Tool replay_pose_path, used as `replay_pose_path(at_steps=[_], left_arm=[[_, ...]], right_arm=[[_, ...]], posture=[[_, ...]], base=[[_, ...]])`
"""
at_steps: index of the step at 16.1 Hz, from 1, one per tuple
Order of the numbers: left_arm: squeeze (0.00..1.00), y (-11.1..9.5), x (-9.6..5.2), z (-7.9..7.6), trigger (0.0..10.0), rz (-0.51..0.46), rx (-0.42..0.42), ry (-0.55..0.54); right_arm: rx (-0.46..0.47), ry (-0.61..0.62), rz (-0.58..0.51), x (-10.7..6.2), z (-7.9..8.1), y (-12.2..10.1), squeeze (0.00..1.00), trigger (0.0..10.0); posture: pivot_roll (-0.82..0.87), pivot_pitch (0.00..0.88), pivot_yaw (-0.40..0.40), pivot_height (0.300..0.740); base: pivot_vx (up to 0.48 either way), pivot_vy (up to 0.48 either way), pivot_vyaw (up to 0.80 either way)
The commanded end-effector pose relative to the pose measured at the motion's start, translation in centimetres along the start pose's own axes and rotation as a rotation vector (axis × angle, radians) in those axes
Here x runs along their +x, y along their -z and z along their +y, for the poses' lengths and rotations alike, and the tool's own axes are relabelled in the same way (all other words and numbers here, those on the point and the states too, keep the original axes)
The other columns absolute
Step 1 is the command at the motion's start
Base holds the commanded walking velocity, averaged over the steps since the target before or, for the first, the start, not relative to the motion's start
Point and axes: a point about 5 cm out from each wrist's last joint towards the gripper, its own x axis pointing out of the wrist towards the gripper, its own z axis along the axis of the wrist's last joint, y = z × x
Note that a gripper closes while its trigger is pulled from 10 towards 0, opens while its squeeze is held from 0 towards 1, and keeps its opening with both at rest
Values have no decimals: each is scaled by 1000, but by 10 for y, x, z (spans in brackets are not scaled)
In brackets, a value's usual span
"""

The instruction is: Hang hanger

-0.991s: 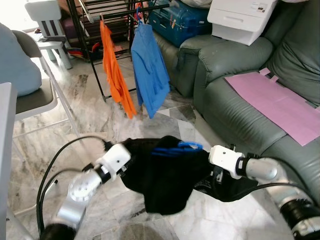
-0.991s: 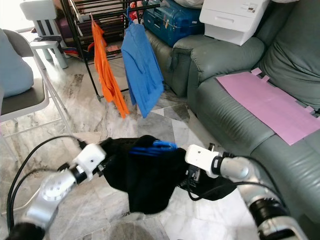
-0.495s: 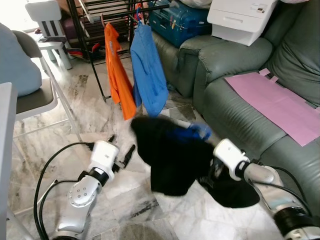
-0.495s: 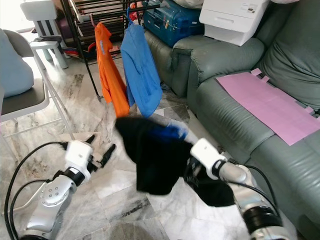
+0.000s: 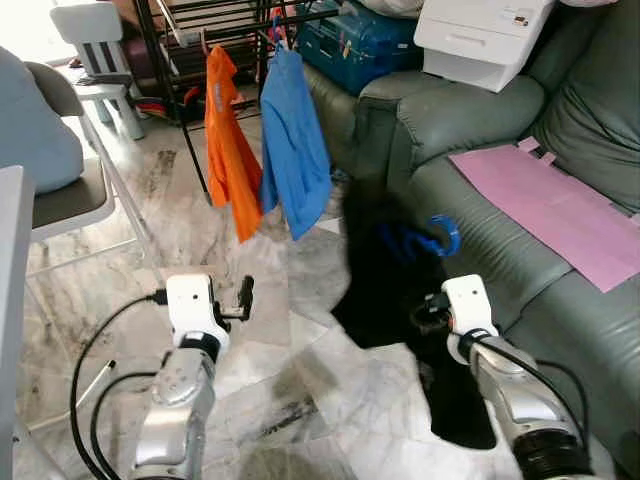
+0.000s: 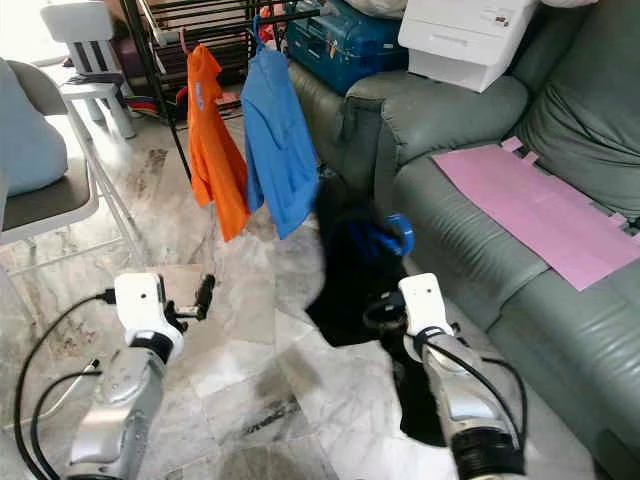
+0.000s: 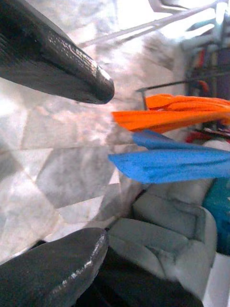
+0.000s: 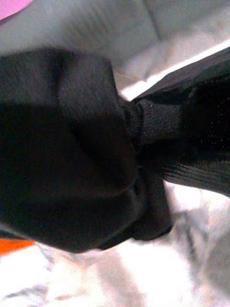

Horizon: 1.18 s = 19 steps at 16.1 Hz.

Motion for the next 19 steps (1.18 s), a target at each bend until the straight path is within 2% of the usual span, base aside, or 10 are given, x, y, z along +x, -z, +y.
replay_pose_path(at_steps=[1,3,5,6,12,14,15,17,18,19], left_arm=[[0,-3,-2,2,10000,-1,4,-23],[0,-5,-2,5,10000,0,13,-32],[0,-6,-2,11,10000,-1,28,-60],[0,-6,-2,15,10000,0,30,-76],[0,-6,-2,13,10000,1,32,-60],[0,-5,-3,13,10000,16,48,-23],[0,-4,-4,16,10000,21,84,13],[0,-9,-6,24,10000,6,162,65],[0,-11,-6,27,10000,-4,196,77],[0,-12,-6,33,10000,6,212,61]], right_arm=[[80,4,-47,-4,-3,-12,0,10000],[90,42,-17,-7,-3,-8,0,10000],[94,93,-43,-8,-4,-12,0,10000],[49,99,-36,-9,-4,-13,0,10000],[42,77,-54,-12,-2,-16,0,10000],[27,87,-72,-15,-9,-19,0,10000],[18,104,-111,-15,-16,-27,0,10000],[61,157,-211,-17,-29,-49,0,10000],[90,187,-225,-17,-31,-53,0,10000],[55,194,-247,-16,-28,-57,0,10000]], posture=[[-122,36,11,740],[-123,36,18,740],[-124,38,21,740],[-123,40,22,740],[-122,43,23,740],[-116,30,22,740],[-111,21,21,740],[-98,0,29,740],[-97,0,38,740],[-93,0,48,740]], base=[[0,0,0],[0,0,0],[0,0,0],[0,0,0],[82,0,0],[287,0,0],[307,0,0],[343,0,0],[371,0,0],[375,0,0]])
